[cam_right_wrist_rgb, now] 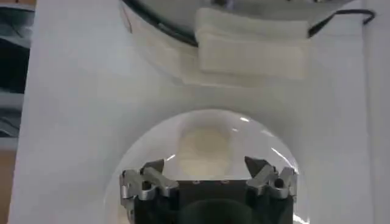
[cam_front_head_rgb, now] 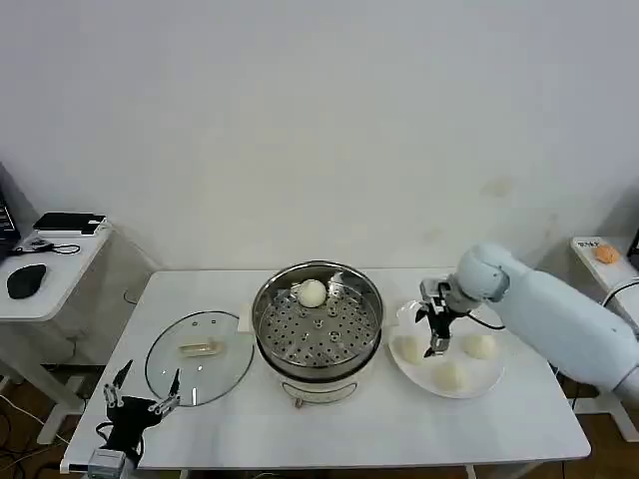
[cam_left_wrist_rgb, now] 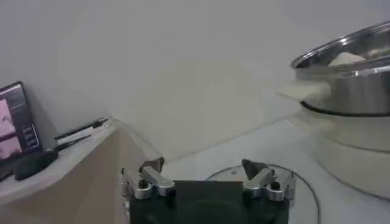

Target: Take steamed baozi put them in steamer then cover it.

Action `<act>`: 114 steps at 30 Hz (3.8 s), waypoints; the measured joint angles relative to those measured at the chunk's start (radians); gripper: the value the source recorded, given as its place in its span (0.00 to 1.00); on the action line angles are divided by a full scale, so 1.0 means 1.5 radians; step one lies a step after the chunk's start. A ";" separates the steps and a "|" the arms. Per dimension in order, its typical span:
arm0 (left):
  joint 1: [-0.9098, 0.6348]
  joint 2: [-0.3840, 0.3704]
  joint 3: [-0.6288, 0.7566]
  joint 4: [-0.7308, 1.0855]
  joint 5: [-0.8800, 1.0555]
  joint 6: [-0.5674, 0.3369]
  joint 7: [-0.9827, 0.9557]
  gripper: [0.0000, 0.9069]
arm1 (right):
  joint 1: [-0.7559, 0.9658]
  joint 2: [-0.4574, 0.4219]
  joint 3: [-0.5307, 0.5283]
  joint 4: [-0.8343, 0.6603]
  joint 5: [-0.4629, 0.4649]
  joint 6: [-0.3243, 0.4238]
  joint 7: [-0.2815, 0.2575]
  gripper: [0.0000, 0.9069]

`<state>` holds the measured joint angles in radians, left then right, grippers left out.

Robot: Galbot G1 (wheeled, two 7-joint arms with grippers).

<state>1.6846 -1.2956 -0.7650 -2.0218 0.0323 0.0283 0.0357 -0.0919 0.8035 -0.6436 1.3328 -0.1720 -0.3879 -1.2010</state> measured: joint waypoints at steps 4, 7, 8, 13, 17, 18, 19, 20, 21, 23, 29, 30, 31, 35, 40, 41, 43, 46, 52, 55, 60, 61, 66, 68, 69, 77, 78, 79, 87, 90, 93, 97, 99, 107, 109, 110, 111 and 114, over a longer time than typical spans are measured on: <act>-0.002 0.000 0.000 0.003 0.000 0.000 0.000 1.00 | -0.004 0.010 0.000 -0.010 -0.013 0.001 0.008 1.00; -0.003 0.002 0.000 0.006 0.000 0.000 0.000 1.00 | -0.008 0.017 0.000 -0.020 -0.021 0.002 0.014 1.00; -0.003 0.002 0.000 0.007 0.000 0.000 0.000 1.00 | -0.009 0.019 0.000 -0.023 -0.024 0.003 0.016 1.00; -0.005 0.003 0.000 0.013 -0.001 -0.001 0.000 1.00 | -0.015 0.029 0.000 -0.036 -0.036 0.005 0.022 1.00; -0.007 0.004 -0.001 0.015 -0.001 -0.001 0.000 1.00 | -0.017 0.036 0.000 -0.047 -0.046 0.008 0.024 1.00; -0.007 0.004 -0.001 0.016 -0.001 -0.001 0.000 1.00 | -0.018 0.038 0.000 -0.049 -0.049 0.009 0.025 1.00; -0.008 0.004 -0.002 0.017 -0.001 -0.001 0.000 1.00 | -0.019 0.040 0.001 -0.052 -0.052 0.011 0.026 1.00; -0.008 0.004 -0.002 0.018 -0.001 -0.001 0.000 1.00 | -0.020 0.042 0.001 -0.055 -0.054 0.012 0.026 1.00; -0.008 0.003 -0.002 0.019 -0.001 -0.001 0.000 1.00 | -0.020 0.043 0.001 -0.057 -0.056 0.013 0.027 1.00; -0.008 0.003 -0.002 0.020 -0.001 -0.001 0.000 1.00 | -0.020 0.046 0.000 -0.062 -0.059 0.014 0.027 1.00; -0.010 0.004 -0.002 0.024 -0.001 -0.001 0.000 1.00 | -0.025 0.049 -0.002 -0.070 -0.064 0.017 0.027 1.00; -0.011 0.003 -0.002 0.024 -0.001 -0.001 0.000 1.00 | -0.026 0.051 -0.002 -0.071 -0.064 0.018 0.028 1.00; -0.011 0.003 -0.002 0.025 -0.001 -0.001 0.000 1.00 | -0.026 0.052 -0.002 -0.073 -0.065 0.018 0.028 1.00; -0.012 0.003 -0.001 0.027 -0.001 -0.001 0.000 1.00 | -0.029 0.058 -0.002 -0.080 -0.069 0.019 0.033 1.00; -0.012 0.003 -0.001 0.028 -0.001 -0.001 0.000 1.00 | -0.031 0.064 -0.002 -0.087 -0.070 0.021 0.036 0.87; -0.012 0.003 -0.001 0.029 -0.001 -0.001 0.000 1.00 | -0.031 0.065 -0.002 -0.087 -0.070 0.021 0.037 0.83; -0.012 0.002 -0.001 0.029 -0.001 -0.001 0.000 1.00 | -0.032 0.066 -0.002 -0.088 -0.070 0.021 0.037 0.74; -0.012 0.001 -0.001 0.030 -0.001 -0.001 -0.001 1.00 | -0.033 0.066 -0.001 -0.088 -0.070 0.021 0.038 0.68; -0.011 0.000 -0.001 0.030 -0.001 -0.002 -0.001 1.00 | -0.035 0.062 0.004 -0.086 -0.070 0.023 0.038 0.66; -0.011 0.000 -0.001 0.030 -0.001 -0.002 -0.001 1.00 | -0.035 0.057 0.010 -0.081 -0.069 0.022 0.038 0.66; -0.015 -0.002 0.001 0.032 -0.001 -0.002 -0.001 1.00 | -0.026 0.042 0.015 -0.063 -0.060 0.018 0.036 0.67; -0.016 -0.003 0.002 0.032 -0.001 -0.002 -0.001 1.00 | -0.023 0.038 0.015 -0.058 -0.057 0.017 0.034 0.67; -0.024 -0.003 0.006 0.033 -0.001 0.000 0.001 1.00 | 0.012 0.009 0.007 -0.024 -0.033 0.010 0.028 0.67; -0.028 -0.004 0.006 0.033 -0.002 0.001 0.003 1.00 | 0.037 -0.004 -0.003 -0.008 -0.018 0.006 0.026 0.67; -0.030 -0.005 0.005 0.034 -0.004 0.002 0.003 1.00 | 0.054 -0.009 -0.010 0.000 -0.009 0.004 0.024 0.67; -0.029 -0.011 0.006 0.034 -0.006 0.002 0.002 1.00 | 0.198 -0.010 -0.080 0.049 0.089 -0.020 0.011 0.67; -0.030 -0.012 0.005 0.031 -0.006 0.002 0.002 1.00 | 0.217 -0.006 -0.090 0.053 0.103 -0.024 0.010 0.67; -0.030 -0.012 0.005 0.028 -0.006 0.002 0.002 1.00 | 0.234 -0.001 -0.099 0.055 0.115 -0.028 0.010 0.67; -0.023 -0.008 0.003 0.007 -0.007 0.001 0.001 1.00 | 0.330 0.061 -0.166 0.056 0.196 -0.059 0.009 0.67; -0.019 -0.010 0.002 -0.001 -0.006 0.001 0.001 1.00 | 0.345 0.092 -0.185 0.050 0.215 -0.070 0.010 0.67; -0.017 -0.013 0.003 -0.011 -0.005 0.000 0.000 1.00 | 0.352 0.126 -0.199 0.039 0.228 -0.078 0.012 0.67; -0.014 -0.018 0.003 -0.021 -0.004 -0.002 -0.002 1.00 | 0.352 0.174 -0.214 0.017 0.238 -0.086 0.016 0.66; -0.010 -0.021 0.002 -0.026 -0.004 -0.002 -0.003 1.00 | 0.347 0.200 -0.219 0.002 0.240 -0.088 0.016 0.67; -0.004 -0.027 0.003 -0.038 -0.004 -0.006 -0.006 1.00 | 0.319 0.285 -0.224 -0.066 0.236 -0.092 0.020 0.67; -0.003 -0.027 0.003 -0.039 -0.004 -0.007 -0.006 1.00 | 0.310 0.303 -0.225 -0.079 0.235 -0.094 0.022 0.67; -0.003 -0.026 0.002 -0.039 -0.004 -0.007 -0.007 1.00 | 0.306 0.311 -0.226 -0.084 0.235 -0.094 0.022 0.67; -0.004 -0.026 0.002 -0.039 -0.004 -0.007 -0.007 1.00 | 0.301 0.319 -0.226 -0.090 0.234 -0.094 0.022 0.67; -0.005 -0.028 0.003 -0.039 -0.004 -0.007 -0.007 1.00 | 0.290 0.339 -0.227 -0.107 0.232 -0.094 0.025 0.67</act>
<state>1.6768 -1.3369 -0.7610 -2.0803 0.0258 0.0184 0.0259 0.3431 1.3121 -0.9844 1.1722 0.1754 -0.5293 -1.1633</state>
